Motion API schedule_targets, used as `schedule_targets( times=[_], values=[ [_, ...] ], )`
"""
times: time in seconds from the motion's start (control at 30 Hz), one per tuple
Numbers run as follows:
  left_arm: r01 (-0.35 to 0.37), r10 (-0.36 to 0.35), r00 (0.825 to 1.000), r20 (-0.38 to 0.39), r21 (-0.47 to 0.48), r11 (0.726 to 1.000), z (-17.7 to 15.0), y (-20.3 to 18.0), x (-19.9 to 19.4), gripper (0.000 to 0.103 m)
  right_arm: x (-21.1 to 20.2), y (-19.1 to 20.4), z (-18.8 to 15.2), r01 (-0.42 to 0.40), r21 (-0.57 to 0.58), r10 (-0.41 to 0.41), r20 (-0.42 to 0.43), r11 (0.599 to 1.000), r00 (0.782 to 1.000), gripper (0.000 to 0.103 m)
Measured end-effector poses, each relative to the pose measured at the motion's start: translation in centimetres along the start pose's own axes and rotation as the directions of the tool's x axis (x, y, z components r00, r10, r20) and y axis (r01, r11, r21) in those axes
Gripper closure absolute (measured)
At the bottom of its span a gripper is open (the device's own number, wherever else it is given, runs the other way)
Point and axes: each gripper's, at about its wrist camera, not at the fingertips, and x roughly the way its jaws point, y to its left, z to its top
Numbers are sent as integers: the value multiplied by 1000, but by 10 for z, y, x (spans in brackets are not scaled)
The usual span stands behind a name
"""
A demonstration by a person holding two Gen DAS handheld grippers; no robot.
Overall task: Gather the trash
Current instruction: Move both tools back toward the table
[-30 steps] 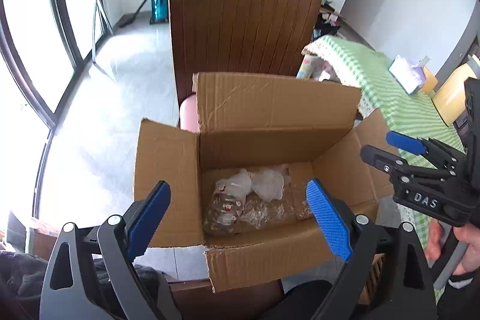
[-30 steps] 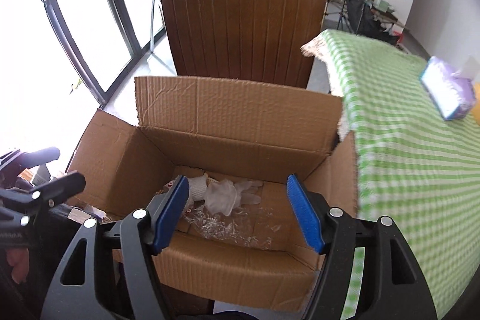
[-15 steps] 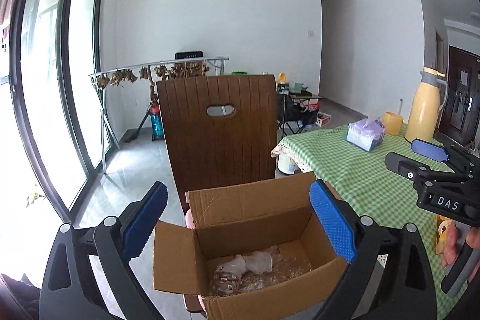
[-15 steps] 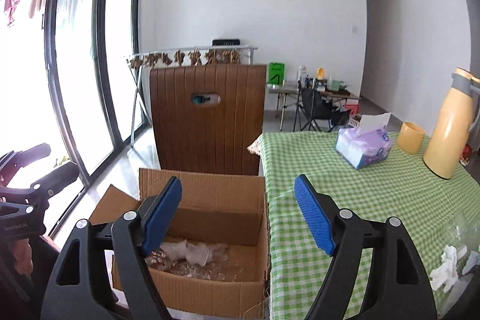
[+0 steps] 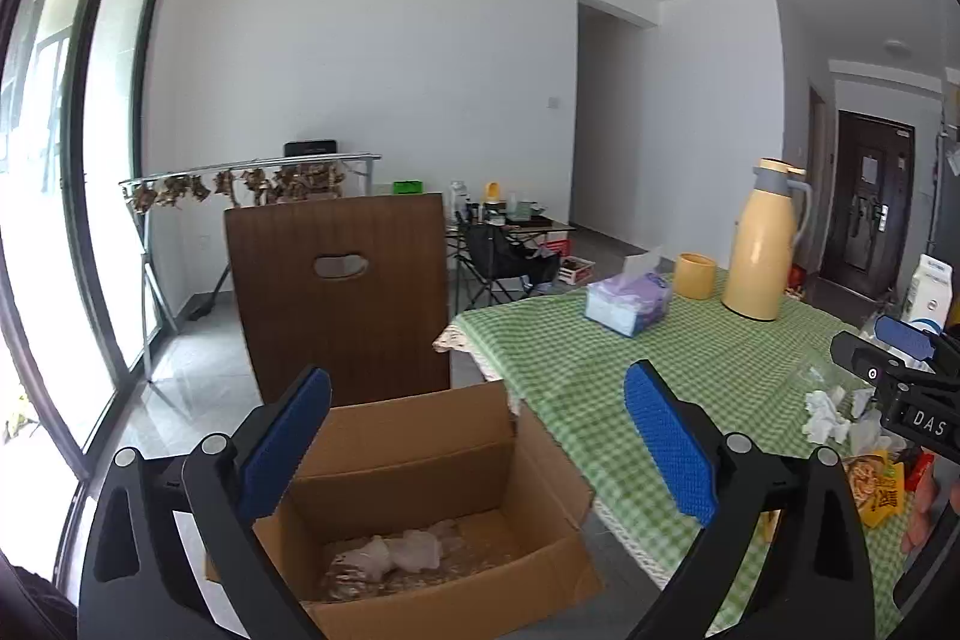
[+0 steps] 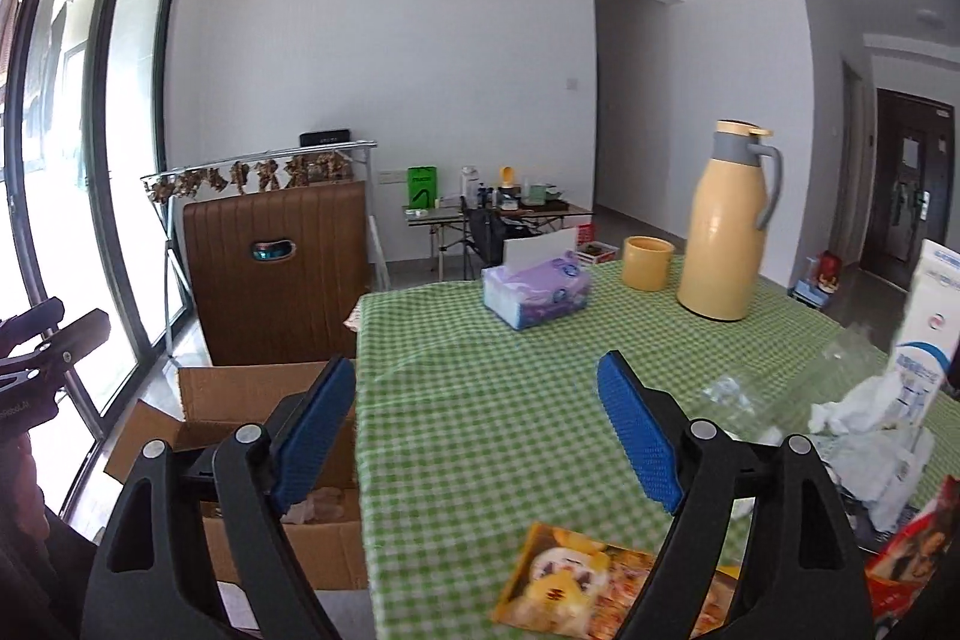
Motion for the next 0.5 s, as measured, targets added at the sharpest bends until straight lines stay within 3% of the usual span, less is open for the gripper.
schedule_targets(
  times=[0.13,0.27,0.37,0.47,0.5],
  values=[
    [134,-134,991,-17,38,990,-4,-57,5,8,-36,-53,-16,133,37,-133,-3,990,991,23],
    [263,-260,965,-43,92,960,-14,-119,3,8,-86,-111,-35,285,77,-284,-15,955,959,23],
    [360,-353,933,-73,129,924,-24,-161,1,8,-121,-150,-53,375,117,-373,-39,920,927,19],
    [484,-462,873,-154,155,862,-41,-197,6,8,-146,-181,-71,439,163,-432,-82,883,898,19],
    [502,-474,861,-186,160,850,-49,-208,9,8,-153,-188,-77,453,177,-443,-93,874,892,19]
  ],
)
